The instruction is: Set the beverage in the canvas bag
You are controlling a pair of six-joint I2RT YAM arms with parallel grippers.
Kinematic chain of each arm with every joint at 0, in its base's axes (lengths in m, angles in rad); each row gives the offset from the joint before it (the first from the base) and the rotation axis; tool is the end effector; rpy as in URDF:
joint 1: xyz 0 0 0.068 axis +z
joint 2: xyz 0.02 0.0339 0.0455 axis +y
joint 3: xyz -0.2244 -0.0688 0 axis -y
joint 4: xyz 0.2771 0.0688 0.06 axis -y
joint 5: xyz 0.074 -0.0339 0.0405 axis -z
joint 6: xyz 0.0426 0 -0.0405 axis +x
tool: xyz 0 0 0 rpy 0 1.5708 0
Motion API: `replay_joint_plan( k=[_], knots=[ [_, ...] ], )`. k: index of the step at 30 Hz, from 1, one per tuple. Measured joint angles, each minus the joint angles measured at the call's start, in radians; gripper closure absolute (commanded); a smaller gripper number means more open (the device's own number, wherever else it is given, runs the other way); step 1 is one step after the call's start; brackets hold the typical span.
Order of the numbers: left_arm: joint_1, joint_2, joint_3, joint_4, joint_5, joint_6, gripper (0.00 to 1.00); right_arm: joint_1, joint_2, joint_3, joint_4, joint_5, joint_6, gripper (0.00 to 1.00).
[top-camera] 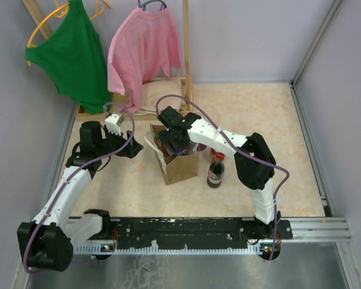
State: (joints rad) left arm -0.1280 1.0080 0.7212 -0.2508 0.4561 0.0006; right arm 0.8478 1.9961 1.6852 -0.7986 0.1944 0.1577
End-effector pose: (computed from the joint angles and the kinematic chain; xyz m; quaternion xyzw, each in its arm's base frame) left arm 0.2748 -0.0543 0.2250 0.1659 0.8381 -0.2268 0.4676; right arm 0.3015 0.3292 0.1866 -0.3069 0.9193 0.0268 0.2449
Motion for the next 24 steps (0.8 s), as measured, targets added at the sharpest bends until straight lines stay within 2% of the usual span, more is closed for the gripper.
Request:
replay_joint_plan(
  k=[12,24],
  knots=[
    [0.0,0.013,0.0,0.001,0.0,0.0,0.12,0.0,-0.011,-0.005,0.014,0.007,-0.001,0.18],
    [0.0,0.031,0.0,0.005,0.001,0.0,0.12,0.0,-0.175,-0.035,0.122,0.01,-0.001,0.19]
  ],
)
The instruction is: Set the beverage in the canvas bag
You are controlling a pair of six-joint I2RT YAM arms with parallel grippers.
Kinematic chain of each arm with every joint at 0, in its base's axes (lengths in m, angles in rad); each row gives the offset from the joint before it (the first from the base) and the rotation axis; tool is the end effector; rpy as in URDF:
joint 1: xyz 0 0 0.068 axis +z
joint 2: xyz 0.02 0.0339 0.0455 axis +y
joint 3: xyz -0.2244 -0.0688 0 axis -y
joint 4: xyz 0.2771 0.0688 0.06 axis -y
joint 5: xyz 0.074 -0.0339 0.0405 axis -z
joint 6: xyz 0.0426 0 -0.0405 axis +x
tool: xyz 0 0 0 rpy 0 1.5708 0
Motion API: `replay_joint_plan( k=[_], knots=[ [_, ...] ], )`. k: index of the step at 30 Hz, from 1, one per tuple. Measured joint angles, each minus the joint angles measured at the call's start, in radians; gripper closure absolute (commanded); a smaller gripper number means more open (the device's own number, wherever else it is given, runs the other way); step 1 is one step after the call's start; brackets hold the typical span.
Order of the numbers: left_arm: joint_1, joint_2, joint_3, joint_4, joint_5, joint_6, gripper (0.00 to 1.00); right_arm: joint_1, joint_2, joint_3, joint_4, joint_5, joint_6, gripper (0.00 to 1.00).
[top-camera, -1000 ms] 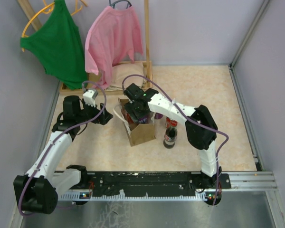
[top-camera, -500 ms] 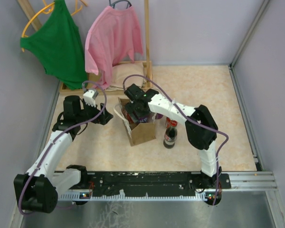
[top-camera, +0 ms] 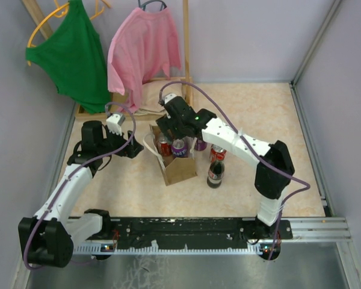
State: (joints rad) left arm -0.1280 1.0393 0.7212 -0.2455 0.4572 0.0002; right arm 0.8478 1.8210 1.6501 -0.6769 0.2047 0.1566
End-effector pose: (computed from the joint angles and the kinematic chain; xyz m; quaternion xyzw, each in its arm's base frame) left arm 0.2784 -0.0548 0.2173 0.1638 0.8443 -0.2281 0.4564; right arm 0.2946 0.3207 0.2561 -0.2812 0.8877 0.0856 0.3544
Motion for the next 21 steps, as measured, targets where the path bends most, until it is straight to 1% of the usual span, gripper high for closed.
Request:
replay_joint_plan(
  k=[9,12,14,17,21],
  knots=[
    [0.0,0.007,0.0,0.003,0.0,0.0,0.12,0.0,-0.125,-0.053,0.161,-0.064,-0.009,0.2],
    [0.0,0.01,0.0,0.006,0.0,0.0,0.12,-0.008,-0.173,-0.021,0.192,-0.039,-0.019,0.21],
    [0.0,0.011,0.0,0.007,0.0,0.0,0.12,-0.021,-0.188,0.029,0.203,-0.007,-0.024,0.21],
    [0.0,0.011,0.001,0.007,0.0,0.0,0.12,-0.083,-0.192,0.111,0.193,0.034,-0.013,0.22],
    [0.0,0.011,0.001,0.008,0.0,0.0,0.12,-0.232,-0.144,0.258,0.048,0.077,0.025,0.22]
  ],
)
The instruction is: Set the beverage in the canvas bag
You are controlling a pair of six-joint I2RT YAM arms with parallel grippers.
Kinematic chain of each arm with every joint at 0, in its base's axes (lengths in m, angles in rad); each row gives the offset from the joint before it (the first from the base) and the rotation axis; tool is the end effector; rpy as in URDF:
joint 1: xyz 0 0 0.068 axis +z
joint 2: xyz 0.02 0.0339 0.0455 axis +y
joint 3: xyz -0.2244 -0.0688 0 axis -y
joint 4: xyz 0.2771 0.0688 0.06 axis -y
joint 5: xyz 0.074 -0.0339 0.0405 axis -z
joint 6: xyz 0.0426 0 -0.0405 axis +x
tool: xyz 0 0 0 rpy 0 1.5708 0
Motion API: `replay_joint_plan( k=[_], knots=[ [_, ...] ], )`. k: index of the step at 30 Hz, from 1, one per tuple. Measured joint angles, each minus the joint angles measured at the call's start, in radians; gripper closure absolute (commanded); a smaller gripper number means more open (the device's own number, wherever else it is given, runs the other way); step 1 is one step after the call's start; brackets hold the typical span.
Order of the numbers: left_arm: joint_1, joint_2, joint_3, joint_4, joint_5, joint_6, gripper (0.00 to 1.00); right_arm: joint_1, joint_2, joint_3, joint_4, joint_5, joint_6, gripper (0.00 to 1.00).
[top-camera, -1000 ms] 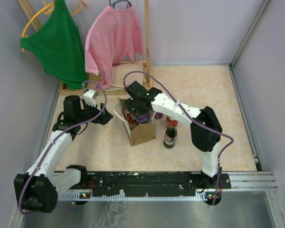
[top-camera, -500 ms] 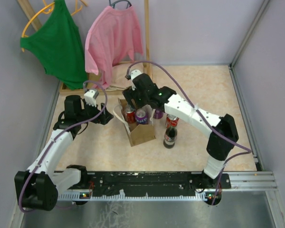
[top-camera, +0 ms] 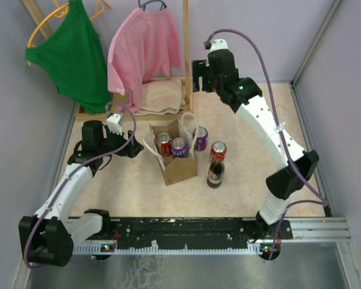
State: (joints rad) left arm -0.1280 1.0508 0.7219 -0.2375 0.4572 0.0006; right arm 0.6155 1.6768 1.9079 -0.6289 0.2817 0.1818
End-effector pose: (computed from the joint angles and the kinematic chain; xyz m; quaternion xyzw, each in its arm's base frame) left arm 0.2801 -0.0550 0.2153 0.1637 0.8450 -0.2281 0.4552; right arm 0.3381 0.2246 0.4140 -0.1015 0.8220 0.1050 0.5504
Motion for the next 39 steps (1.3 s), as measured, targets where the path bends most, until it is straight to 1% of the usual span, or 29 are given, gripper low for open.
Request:
replay_joint_plan(
  k=[2,5,9,13,20,25,31,39],
  knots=[
    [0.0,0.0,0.0,0.0,0.0,0.0,0.12,-0.071,0.055,0.064,-0.076,0.007,0.019,0.21],
    [0.0,0.0,0.0,0.0,0.0,0.0,0.12,-0.129,0.119,0.069,-0.189,-0.002,0.04,0.21],
    [0.0,0.0,0.0,0.001,0.0,0.0,0.12,-0.16,0.18,0.041,-0.304,-0.047,0.056,0.21],
    [0.0,-0.004,0.0,0.001,0.0,0.0,0.12,-0.174,0.188,-0.003,-0.386,-0.104,0.066,0.21],
    [0.0,-0.007,0.0,0.006,0.0,0.0,0.12,-0.174,0.182,-0.108,-0.383,-0.224,0.082,0.24],
    [0.0,-0.007,0.0,0.008,0.001,0.0,0.12,-0.164,0.184,-0.109,-0.372,-0.273,0.092,0.24],
    [0.0,-0.008,0.0,0.008,0.0,0.0,0.12,-0.125,0.244,-0.039,-0.373,-0.281,0.1,0.23],
    [0.0,-0.013,0.0,0.008,0.0,0.0,0.12,-0.064,0.369,0.061,-0.435,-0.264,0.103,0.23]
  ],
)
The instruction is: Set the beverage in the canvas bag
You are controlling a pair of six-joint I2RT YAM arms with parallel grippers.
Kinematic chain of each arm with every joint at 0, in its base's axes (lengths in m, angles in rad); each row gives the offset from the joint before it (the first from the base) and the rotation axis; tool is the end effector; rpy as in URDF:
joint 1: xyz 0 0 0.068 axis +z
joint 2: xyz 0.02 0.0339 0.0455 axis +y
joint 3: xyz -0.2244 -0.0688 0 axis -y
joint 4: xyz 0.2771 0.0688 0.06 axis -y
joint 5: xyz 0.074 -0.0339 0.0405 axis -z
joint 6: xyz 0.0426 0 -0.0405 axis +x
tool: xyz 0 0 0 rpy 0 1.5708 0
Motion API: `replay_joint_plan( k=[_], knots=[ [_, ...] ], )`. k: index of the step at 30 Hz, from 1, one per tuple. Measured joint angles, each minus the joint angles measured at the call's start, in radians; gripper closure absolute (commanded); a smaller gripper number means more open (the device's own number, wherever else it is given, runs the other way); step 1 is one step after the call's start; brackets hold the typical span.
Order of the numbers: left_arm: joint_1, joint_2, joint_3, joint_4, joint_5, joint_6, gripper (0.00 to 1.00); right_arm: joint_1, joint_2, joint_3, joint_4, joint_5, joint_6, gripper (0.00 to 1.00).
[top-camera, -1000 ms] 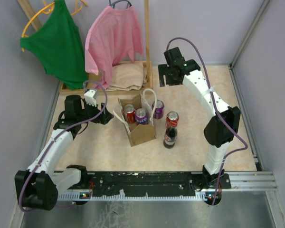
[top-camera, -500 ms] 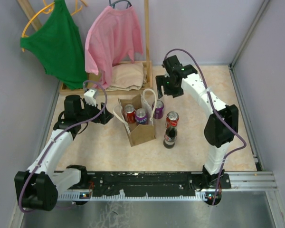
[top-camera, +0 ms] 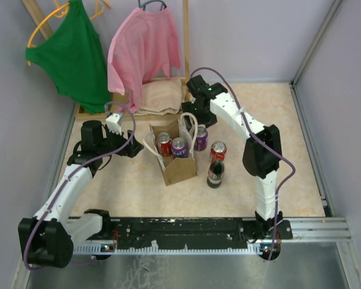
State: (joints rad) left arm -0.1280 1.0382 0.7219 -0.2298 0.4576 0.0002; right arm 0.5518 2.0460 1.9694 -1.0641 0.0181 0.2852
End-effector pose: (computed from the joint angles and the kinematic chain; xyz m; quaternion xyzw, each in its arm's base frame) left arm 0.2792 -0.0549 0.2194 0.1653 0.8400 -0.2278 0.4639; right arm 0.3855 0.2364 0.2457 -0.1279 0.9685 0.0786 0.1986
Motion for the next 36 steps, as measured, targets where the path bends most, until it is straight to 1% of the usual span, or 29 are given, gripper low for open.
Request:
replay_joint_plan(
  k=[6,14,20,22,23,25,29,31,33,36],
  knots=[
    [0.0,0.0,0.0,0.001,0.004,0.0,0.12,0.021,0.022,0.004,-0.045,0.035,0.0,0.22],
    [0.0,0.002,0.0,0.006,0.008,-0.002,0.12,0.022,0.032,-0.003,-0.062,0.051,-0.001,0.21],
    [0.0,0.003,0.0,0.006,0.008,-0.003,0.12,0.022,0.038,-0.065,-0.054,0.06,-0.003,0.21],
    [0.0,0.003,0.0,0.006,0.008,-0.003,0.12,0.022,0.045,-0.076,-0.052,0.061,-0.003,0.23],
    [0.0,0.004,0.0,0.006,0.008,-0.003,0.12,0.022,0.048,-0.079,-0.051,0.063,-0.003,0.25],
    [0.0,0.005,0.0,0.005,0.008,-0.003,0.12,0.022,0.054,-0.08,-0.048,0.066,-0.004,0.35],
    [0.0,0.013,0.007,0.005,0.008,-0.003,0.12,0.023,0.056,-0.08,-0.034,0.071,-0.003,0.63],
    [0.0,0.014,0.011,0.005,0.008,-0.003,0.12,0.023,0.056,-0.08,-0.031,0.071,-0.001,0.74],
    [0.0,0.014,0.014,0.005,0.008,-0.003,0.12,0.023,0.056,-0.08,-0.027,0.071,-0.002,0.81],
    [0.0,0.014,0.016,0.005,0.008,-0.003,0.12,0.023,0.056,-0.08,-0.024,0.074,-0.002,0.87]
  ],
)
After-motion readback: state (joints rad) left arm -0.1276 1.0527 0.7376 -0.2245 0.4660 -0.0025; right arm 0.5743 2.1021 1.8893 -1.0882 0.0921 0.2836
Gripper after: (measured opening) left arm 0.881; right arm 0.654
